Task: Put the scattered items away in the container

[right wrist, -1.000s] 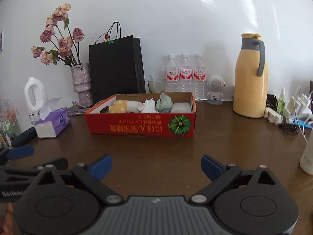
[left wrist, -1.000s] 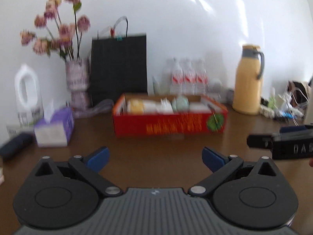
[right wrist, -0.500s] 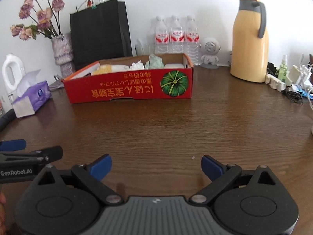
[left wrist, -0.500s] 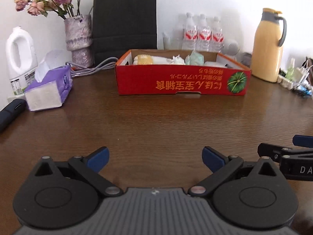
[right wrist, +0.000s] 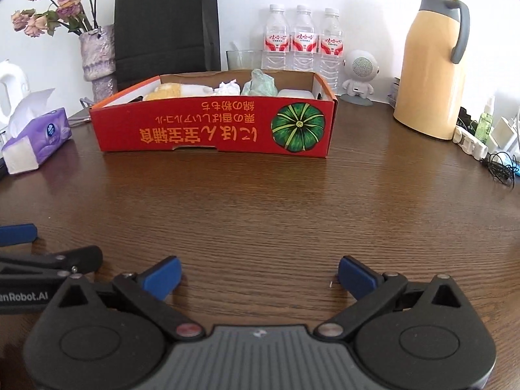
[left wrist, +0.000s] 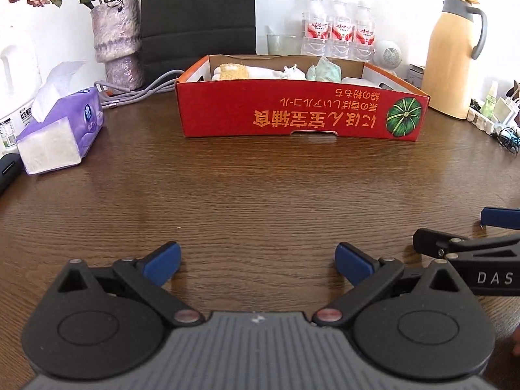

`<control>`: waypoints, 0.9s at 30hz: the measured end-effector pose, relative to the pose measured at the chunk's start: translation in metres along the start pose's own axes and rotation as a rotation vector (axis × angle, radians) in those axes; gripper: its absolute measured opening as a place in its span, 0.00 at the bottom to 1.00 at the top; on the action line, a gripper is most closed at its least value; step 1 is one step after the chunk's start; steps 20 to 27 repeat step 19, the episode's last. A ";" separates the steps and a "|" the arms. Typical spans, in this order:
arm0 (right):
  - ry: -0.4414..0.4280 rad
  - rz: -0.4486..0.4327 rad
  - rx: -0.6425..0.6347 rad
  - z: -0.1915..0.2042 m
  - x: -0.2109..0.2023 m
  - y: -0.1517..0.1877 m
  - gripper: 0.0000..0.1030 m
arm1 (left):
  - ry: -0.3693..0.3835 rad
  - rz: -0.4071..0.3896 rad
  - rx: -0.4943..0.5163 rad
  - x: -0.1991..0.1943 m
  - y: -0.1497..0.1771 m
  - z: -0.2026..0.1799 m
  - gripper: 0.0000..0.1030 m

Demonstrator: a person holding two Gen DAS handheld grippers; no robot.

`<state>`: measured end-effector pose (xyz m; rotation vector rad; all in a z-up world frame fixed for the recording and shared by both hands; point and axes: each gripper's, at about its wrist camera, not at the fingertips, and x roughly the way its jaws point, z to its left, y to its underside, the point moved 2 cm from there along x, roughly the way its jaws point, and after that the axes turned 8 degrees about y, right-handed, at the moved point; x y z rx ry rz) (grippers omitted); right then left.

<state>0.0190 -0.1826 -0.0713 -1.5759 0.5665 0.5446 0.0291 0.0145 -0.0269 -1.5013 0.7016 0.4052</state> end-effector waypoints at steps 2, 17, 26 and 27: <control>0.001 0.000 0.000 0.000 0.000 0.000 1.00 | -0.004 0.001 -0.002 0.000 0.000 -0.001 1.00; 0.002 0.001 -0.001 0.001 0.001 -0.001 1.00 | 0.000 0.003 -0.006 0.000 -0.001 -0.001 1.00; 0.002 0.001 -0.001 0.001 0.001 -0.001 1.00 | -0.001 0.003 -0.006 0.000 -0.001 -0.001 1.00; 0.002 0.001 -0.001 0.001 0.001 -0.001 1.00 | -0.001 0.003 -0.006 0.000 -0.001 -0.001 1.00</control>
